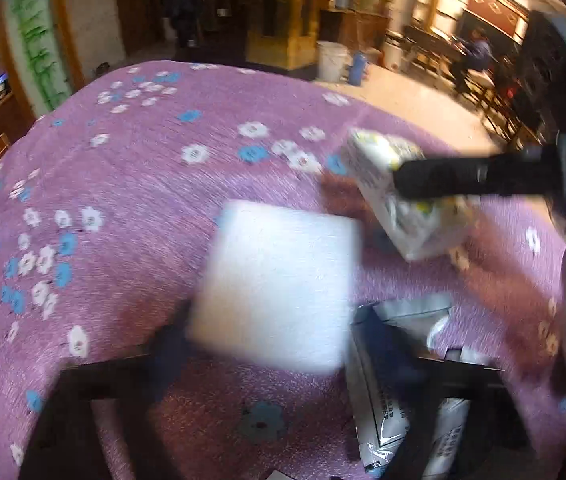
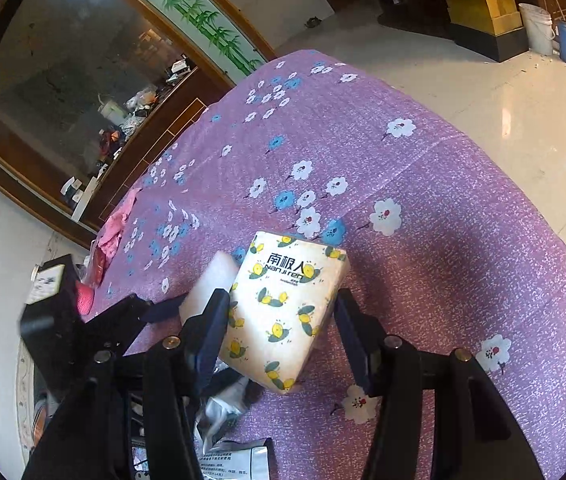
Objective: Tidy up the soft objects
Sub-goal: 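Grasp the white foam block with the left tool while the right tool grasps the tissue pack, then carry the foam block and tissue pack into the box with both tools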
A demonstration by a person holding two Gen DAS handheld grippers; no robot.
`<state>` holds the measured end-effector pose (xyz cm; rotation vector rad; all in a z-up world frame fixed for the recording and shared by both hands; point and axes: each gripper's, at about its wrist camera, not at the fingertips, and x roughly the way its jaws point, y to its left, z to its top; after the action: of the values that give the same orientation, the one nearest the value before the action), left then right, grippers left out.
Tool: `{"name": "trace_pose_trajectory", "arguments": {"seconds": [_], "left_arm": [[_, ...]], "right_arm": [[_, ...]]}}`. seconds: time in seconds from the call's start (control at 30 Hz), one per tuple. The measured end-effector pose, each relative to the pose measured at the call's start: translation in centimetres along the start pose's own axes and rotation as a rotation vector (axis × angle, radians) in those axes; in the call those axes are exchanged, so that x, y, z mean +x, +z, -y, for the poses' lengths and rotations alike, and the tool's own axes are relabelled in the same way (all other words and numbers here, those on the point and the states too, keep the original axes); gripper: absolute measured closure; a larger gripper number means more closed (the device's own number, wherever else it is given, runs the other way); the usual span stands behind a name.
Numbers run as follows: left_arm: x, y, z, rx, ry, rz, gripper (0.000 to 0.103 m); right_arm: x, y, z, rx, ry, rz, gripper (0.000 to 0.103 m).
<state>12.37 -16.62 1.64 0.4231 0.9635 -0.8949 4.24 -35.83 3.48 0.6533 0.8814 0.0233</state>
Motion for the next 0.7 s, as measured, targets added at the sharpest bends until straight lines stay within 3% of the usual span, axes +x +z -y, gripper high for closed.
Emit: {"name": "trace_pose_trajectory", "arguments": {"seconds": [0.07, 0.23, 0.4, 0.53, 0.7], "left_arm": [[-0.8, 0.1, -0.9, -0.079, -0.014, 0.021, 0.031], [-3.6, -0.9, -0.9, -0.123, 0.043, 0.074, 0.031], [-9.9, -2.8, -0.2, -0.158, 0.109, 0.156, 0.031], [-15.9, -6.6, 1.4, -0.184, 0.181, 0.205, 0.031], [-20.4, -12.5, 3.5, -0.211, 0.262, 0.216, 0.031]], "right_arm": [[0.0, 0.0, 0.1, 0.003, -0.007, 0.003, 0.05], [0.0, 0.0, 0.2, -0.003, -0.024, 0.018, 0.05], [0.5, 0.0, 0.3, -0.012, -0.047, 0.02, 0.05], [1.1, -0.2, 0.7, -0.006, -0.069, 0.017, 0.05], [0.9, -0.7, 0.8, -0.002, -0.096, 0.044, 0.05]]}}
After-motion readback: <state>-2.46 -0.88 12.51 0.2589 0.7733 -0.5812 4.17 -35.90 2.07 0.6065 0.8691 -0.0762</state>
